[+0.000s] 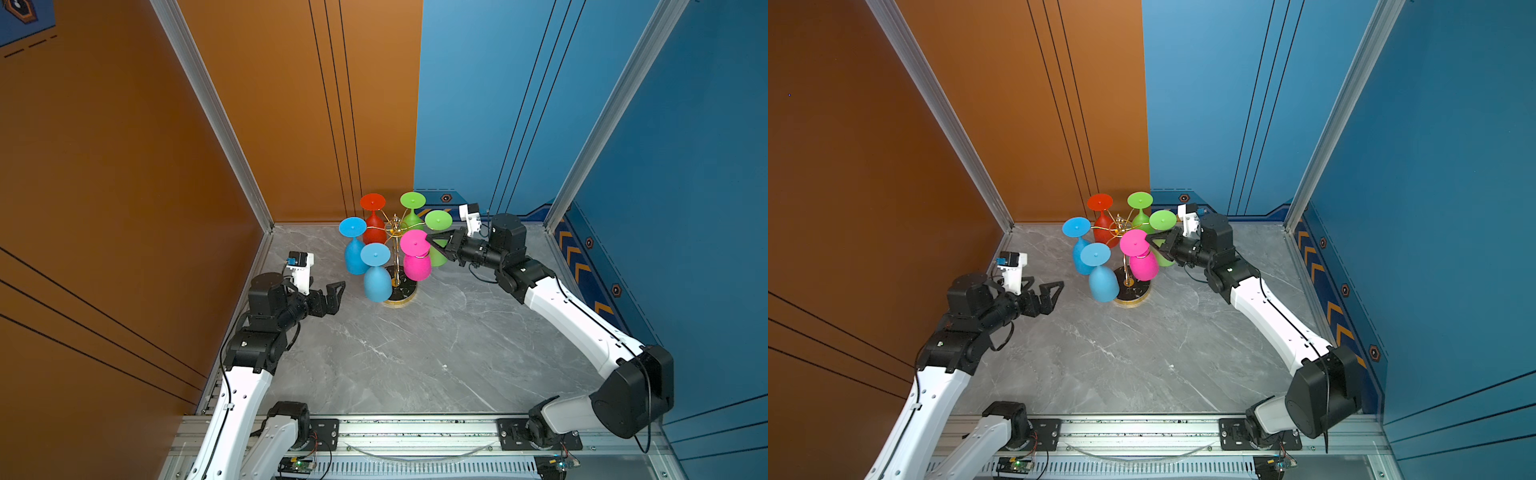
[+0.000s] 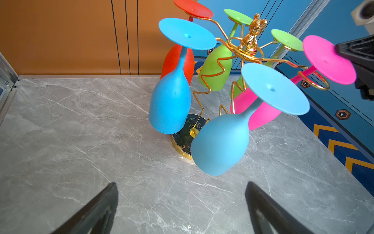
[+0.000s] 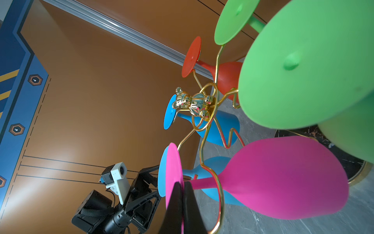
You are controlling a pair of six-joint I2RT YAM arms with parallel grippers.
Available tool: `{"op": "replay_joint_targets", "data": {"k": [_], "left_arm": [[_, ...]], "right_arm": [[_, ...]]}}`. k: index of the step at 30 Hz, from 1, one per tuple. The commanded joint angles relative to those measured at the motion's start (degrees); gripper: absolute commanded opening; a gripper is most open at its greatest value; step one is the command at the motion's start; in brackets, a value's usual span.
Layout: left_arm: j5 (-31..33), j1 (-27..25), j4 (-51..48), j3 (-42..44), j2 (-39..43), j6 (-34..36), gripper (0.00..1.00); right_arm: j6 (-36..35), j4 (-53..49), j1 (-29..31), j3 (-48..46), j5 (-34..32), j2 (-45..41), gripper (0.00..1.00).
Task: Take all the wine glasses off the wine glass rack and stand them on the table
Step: 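Grip the magenta glass foot with the right gripper and slide it off the rack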
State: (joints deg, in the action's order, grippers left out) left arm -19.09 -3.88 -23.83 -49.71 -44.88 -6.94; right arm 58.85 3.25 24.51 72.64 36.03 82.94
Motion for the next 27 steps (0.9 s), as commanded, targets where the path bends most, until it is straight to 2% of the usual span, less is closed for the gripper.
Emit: {"op": "replay_joint_targets", "data": {"k": [1, 17, 27], "left_arm": [[0.4, -0.42, 0.59, 0.47, 0.67, -0.05, 0.98], [0.35, -0.31, 0.63, 0.85, 1.29, -0.14, 0.98], [-0.15, -0.32, 0.62, 1.15, 1.73, -0.11, 0.98]], "right_arm": [[1.06, 2.98, -0.25, 2.71, 1.18, 0.77, 0.0], [0.81, 2.49, 0.05, 6.01, 2.26, 3.68, 0.0], [-4.75, -4.62, 1.67, 8.52, 2.93, 4.12, 0.0]]}}
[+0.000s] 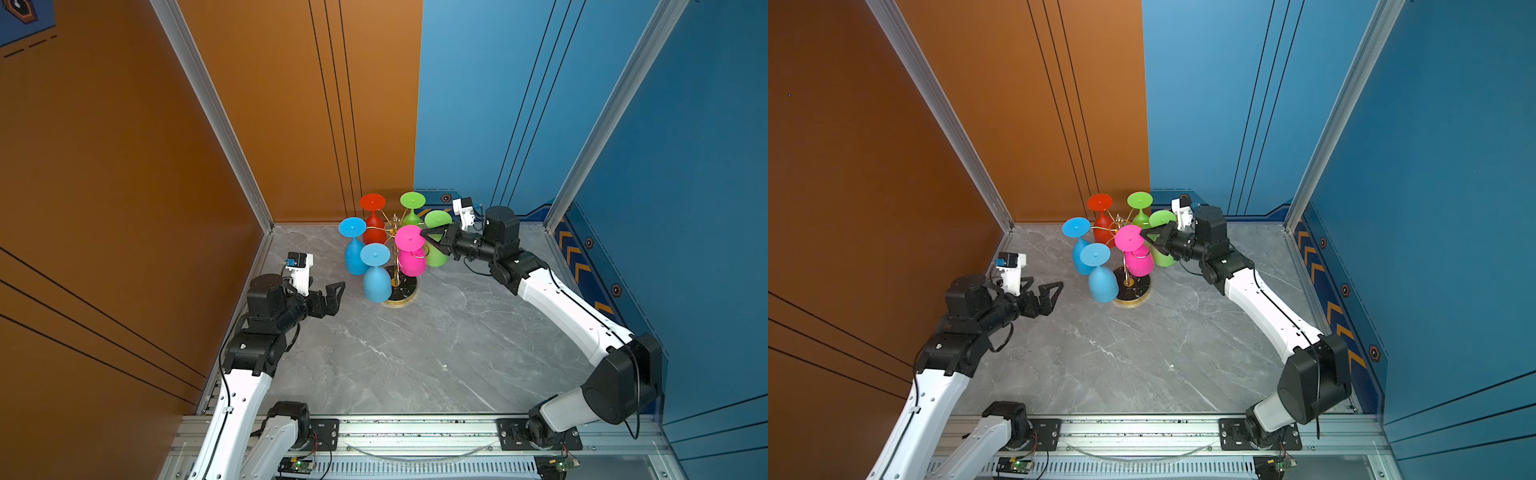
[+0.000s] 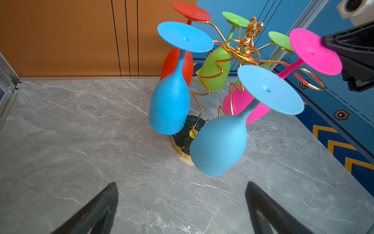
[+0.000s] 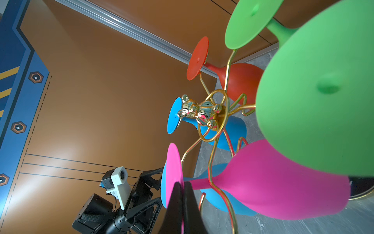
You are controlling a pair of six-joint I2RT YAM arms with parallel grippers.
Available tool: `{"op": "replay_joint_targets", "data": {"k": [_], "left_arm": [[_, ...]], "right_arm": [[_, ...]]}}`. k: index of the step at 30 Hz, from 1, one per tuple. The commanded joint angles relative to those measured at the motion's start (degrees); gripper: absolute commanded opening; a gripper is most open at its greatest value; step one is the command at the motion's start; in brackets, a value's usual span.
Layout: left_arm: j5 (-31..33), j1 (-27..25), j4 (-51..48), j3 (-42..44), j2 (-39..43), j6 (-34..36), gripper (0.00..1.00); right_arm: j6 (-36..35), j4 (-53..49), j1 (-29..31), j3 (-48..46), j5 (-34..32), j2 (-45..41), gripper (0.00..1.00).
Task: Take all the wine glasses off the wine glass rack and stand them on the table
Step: 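Grip the magenta glass foot with the right gripper and slide it off the rack, then carry the magenta glass toward the left gripper while the left gripper reaches to it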
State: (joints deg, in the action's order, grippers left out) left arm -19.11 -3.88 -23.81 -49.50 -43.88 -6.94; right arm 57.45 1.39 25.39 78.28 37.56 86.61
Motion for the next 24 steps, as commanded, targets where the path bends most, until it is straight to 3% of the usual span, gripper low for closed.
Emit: {"op": "replay_joint_targets", "data": {"k": [1, 9, 17, 21, 24], "left_arm": [[-0.21, -0.34, 0.54, 0.95, 0.81, -0.1, 0.98], [-0.69, -0.34, 0.53, 1.34, 1.6, -0.02, 0.98], [-4.0, -0.33, -0.81, 1.23, 2.73, -1.19, 0.98], [-10.02, -0.32, -2.85, -0.19, 2.66, -3.5, 0.98], [-20.39, -0.42, -3.16, -0.7, 2.89, -5.46, 0.98]], "right_arm": [[-4.1, -3.81, 1.0, 3.38, 1.33, 0.57, 0.0], [-5.95, -6.27, 1.62, 4.79, 1.48, 1.24, 0.0], [-13.05, -14.65, 3.31, 4.92, -0.46, -1.73, 0.0], [-16.58, -18.27, 4.18, 4.56, -1.58, -3.9, 0.0], [-18.87, -20.76, 4.57, 3.63, -2.36, -5.91, 0.0]]}}
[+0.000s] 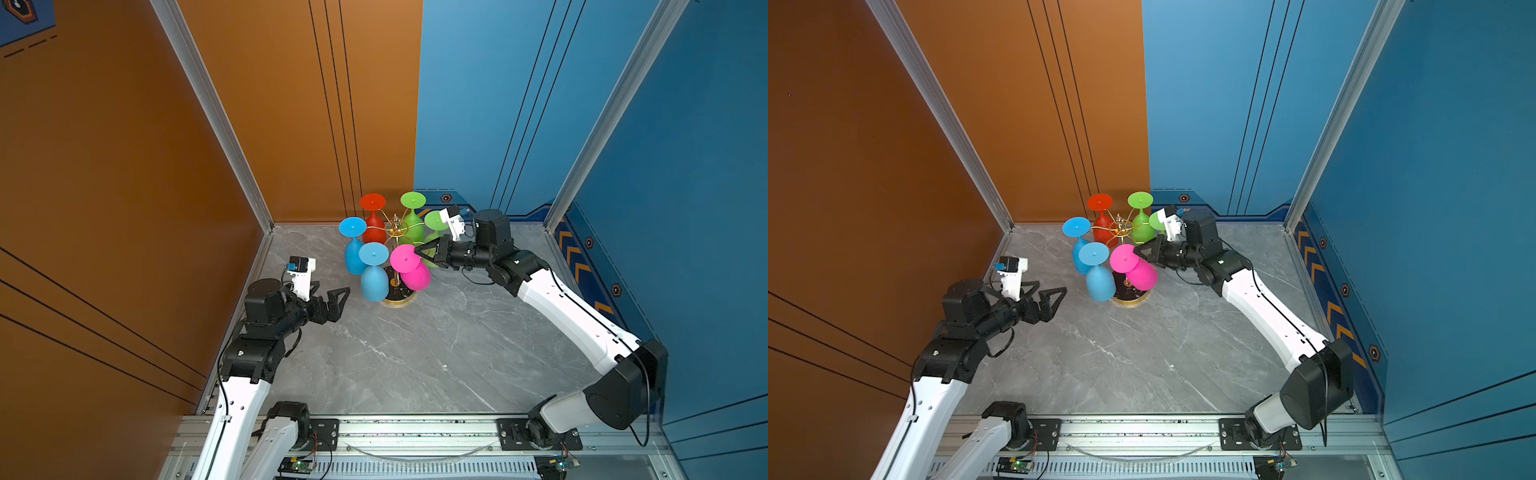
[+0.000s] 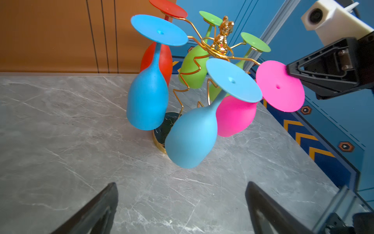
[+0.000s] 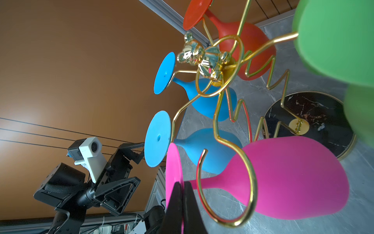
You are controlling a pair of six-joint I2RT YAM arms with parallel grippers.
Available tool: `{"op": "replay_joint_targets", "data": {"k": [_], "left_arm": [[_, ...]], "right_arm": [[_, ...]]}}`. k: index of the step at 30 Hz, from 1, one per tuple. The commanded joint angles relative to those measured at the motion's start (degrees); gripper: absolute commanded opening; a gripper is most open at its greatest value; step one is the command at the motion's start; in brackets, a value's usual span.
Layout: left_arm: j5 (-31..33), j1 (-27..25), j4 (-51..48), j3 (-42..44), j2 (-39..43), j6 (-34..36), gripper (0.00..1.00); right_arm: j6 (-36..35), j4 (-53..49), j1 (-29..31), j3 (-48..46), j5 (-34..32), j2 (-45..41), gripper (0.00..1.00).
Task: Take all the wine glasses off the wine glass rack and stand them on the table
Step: 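Carry the magenta glass toward the left gripper while the left gripper reaches to it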
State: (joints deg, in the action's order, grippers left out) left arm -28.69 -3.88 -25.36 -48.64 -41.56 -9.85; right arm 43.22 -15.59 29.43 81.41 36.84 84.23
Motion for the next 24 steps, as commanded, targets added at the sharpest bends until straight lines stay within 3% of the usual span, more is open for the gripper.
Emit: {"op": "replay_joint_targets", "data": {"k": [1, 5, 16, 24], "left_arm": [[-13.56, -0.51, -1.63, -1.76, 0.73, -3.49, 0.99], [-19.3, -0.77, -1.57, -2.31, 1.7, -6.64, 1.0], [-25.32, -3.47, -1.62, -4.62, 0.17, -12.45, 0.9], [-29.97, -12.06, -1.44, -4.52, -1.75, -11.82, 0.79]], "right_arm": [[-5.12, -4.2, 0.55, -0.02, -1.77, -4.3, 0.0], [-6.95, -5.74, 0.63, -1.71, -2.11, -7.25, 0.0], [-17.27, -9.16, 4.4, -8.24, -0.72, -16.29, 0.0], [-21.99, -10.18, 9.72, -12.23, 1.52, -20.22, 0.0]]}}
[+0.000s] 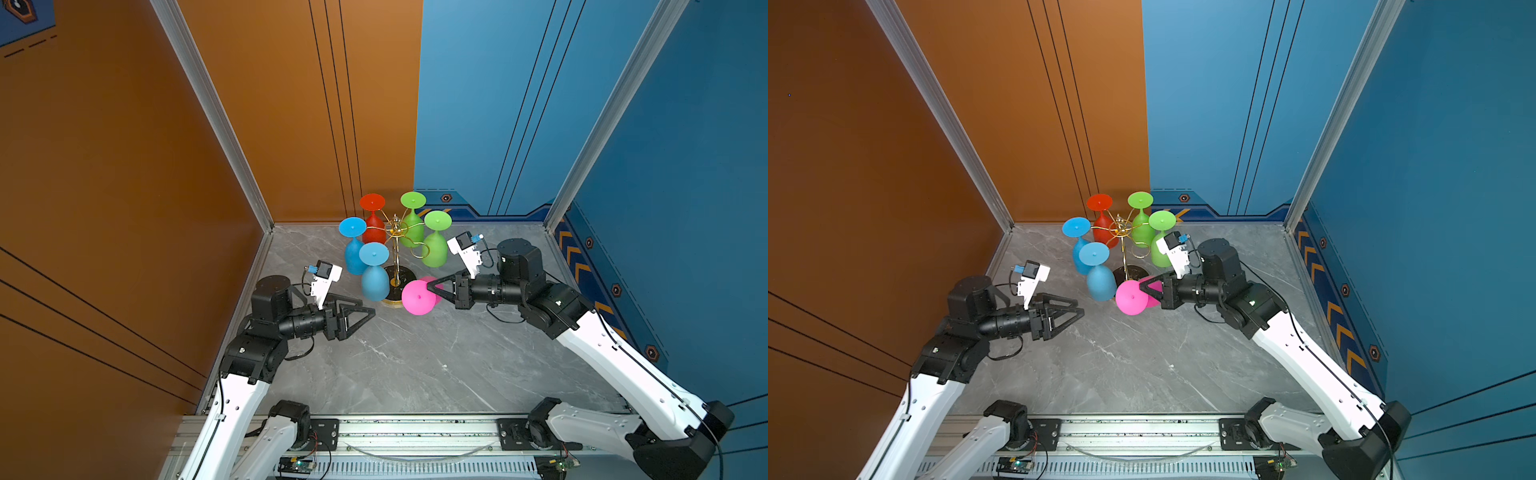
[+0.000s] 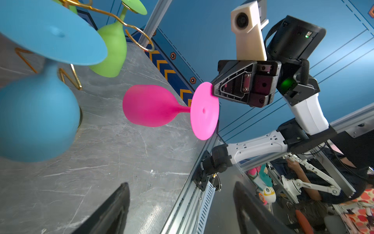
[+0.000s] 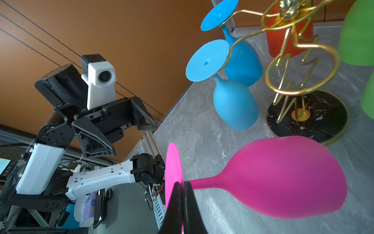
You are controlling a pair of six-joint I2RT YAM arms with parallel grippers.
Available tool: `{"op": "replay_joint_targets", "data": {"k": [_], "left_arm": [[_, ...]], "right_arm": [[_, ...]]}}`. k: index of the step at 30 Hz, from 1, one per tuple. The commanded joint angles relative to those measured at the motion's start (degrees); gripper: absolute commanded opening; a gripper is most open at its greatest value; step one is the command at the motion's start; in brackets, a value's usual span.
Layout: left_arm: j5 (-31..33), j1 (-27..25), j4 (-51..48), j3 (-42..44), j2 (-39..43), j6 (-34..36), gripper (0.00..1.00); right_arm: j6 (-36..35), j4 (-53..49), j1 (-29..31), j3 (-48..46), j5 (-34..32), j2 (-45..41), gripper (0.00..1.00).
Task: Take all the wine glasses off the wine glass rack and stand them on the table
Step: 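Carry the magenta glass toward the left gripper while the left gripper reaches to it, then grasp the magenta glass foot with the left gripper while the right gripper releases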
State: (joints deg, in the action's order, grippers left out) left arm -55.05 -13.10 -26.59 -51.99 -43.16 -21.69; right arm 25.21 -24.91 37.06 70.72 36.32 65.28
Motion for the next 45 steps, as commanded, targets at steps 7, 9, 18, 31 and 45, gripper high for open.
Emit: {"op": "replay_joint_targets", "data": {"k": [7, 9, 18, 31, 45], "left_arm": [[-3.43, -12.62, 5.79, -1.27, -2.45, -1.98, 0.73], [-3.38, -14.32, 7.01, -1.29, -3.41, -2.37, 0.71], [-3.38, -17.54, 8.43, -1.85, -7.52, -2.83, 0.46], [-3.48, -18.85, 11.13, -0.67, -7.69, -3.97, 0.07], [2.24, -20.76, 11.18, 2.32, -3.97, -0.35, 0.0]], "right_arm": [[-6.17, -0.85, 6.23, -2.57, 2.13, -1.84, 0.0], [-6.34, -0.85, 6.56, -2.58, 2.18, -1.74, 0.0], [-7.0, -0.76, 7.61, -2.75, 3.13, -1.69, 0.0], [-6.8, -0.58, 7.83, -3.78, 1.52, -3.04, 0.0], [-5.63, -0.58, 6.38, -5.75, -0.98, -6.57, 0.53]]}}
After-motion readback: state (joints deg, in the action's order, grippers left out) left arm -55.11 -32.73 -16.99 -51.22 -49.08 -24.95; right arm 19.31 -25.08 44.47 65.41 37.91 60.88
